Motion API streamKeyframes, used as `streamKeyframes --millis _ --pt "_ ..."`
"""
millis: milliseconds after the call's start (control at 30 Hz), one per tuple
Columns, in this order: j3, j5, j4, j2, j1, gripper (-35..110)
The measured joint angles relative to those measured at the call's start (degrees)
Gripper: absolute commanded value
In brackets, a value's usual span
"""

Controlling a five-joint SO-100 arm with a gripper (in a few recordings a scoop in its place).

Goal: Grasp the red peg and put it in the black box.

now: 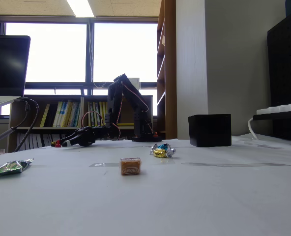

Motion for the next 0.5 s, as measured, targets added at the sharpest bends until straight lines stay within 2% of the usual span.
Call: streamKeyframes --millis 500 --pt "-0.35 1.05 -0.97 0.0 -1.14 41"
